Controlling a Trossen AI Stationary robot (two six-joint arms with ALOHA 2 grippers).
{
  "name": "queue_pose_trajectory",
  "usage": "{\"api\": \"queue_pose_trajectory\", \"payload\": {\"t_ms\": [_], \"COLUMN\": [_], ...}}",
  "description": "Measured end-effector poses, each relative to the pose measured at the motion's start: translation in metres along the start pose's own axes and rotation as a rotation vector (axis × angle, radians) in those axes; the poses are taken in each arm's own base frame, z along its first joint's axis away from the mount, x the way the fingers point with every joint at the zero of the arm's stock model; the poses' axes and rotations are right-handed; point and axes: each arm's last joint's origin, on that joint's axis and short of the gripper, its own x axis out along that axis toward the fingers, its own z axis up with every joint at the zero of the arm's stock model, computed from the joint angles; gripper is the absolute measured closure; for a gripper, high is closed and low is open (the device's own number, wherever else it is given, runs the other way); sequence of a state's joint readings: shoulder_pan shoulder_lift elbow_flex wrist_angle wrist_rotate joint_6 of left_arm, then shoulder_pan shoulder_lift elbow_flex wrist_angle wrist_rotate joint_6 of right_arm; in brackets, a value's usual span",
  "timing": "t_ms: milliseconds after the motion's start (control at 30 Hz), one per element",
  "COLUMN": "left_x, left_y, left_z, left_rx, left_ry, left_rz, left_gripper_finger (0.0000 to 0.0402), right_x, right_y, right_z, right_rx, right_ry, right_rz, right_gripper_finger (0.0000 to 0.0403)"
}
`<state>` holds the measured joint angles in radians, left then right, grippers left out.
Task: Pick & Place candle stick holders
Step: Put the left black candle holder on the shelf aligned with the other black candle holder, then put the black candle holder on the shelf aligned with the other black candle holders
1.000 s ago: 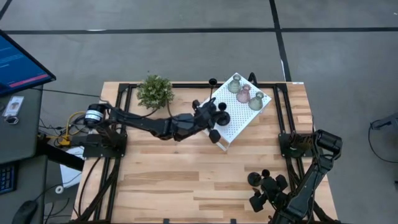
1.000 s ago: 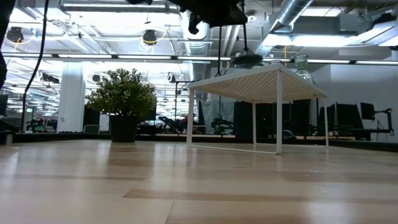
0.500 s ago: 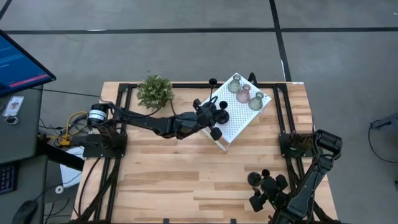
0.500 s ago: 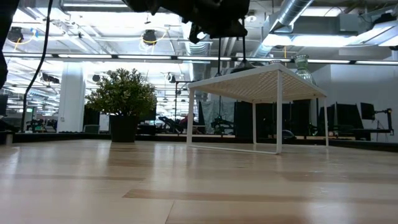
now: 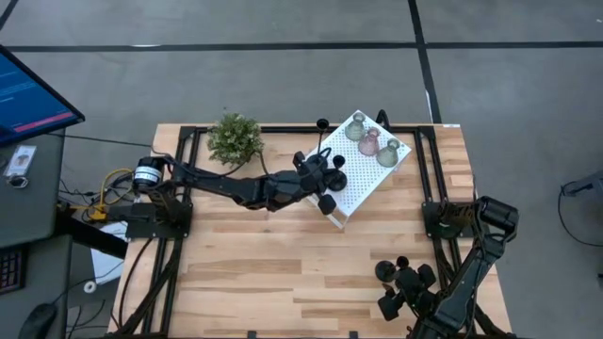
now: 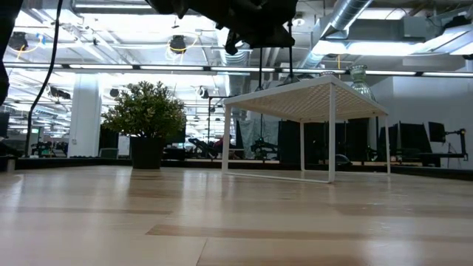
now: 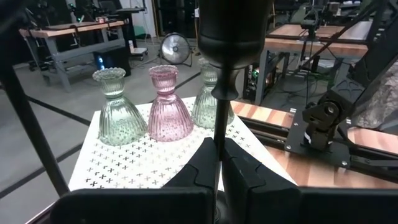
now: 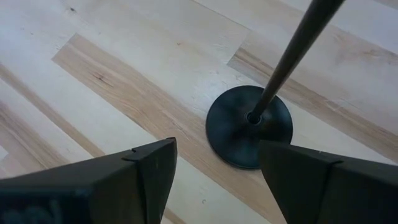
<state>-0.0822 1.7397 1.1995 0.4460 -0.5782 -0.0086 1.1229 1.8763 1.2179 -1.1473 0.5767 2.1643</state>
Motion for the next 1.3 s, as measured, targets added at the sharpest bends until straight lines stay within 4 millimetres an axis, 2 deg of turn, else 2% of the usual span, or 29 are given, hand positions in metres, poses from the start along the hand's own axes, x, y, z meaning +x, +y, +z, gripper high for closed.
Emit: {"api": "queue_pose_trajectory", "payload": {"t_ms": [367, 733, 1300], "left_x": [0.0008, 0.0007, 0.0019], "left_y": [0.0009, 0.0011, 0.0046], "left_z": [-0.0005, -0.0038, -0.0059], "left_rx": [0.002, 0.022, 0.065], "left_ry": [0.005, 0.035, 0.056], "left_rz": [-0.011, -0.006, 0.038], "left_gripper_finger": [0.0392, 0.0344, 0.0323], "right_x": [0.0, 0.0, -0.0001], "right_y": [0.0, 0.0001, 0.0], "right_z": [0.0, 0.0, -0.0001], "right_rx": [0.0, 0.001, 0.0], "right_ry": [0.0, 0.0, 0.001], "right_rz": [0.0, 0.0, 0.001], "right_gripper_finger": [0.0186, 0.0186, 0.0186]}}
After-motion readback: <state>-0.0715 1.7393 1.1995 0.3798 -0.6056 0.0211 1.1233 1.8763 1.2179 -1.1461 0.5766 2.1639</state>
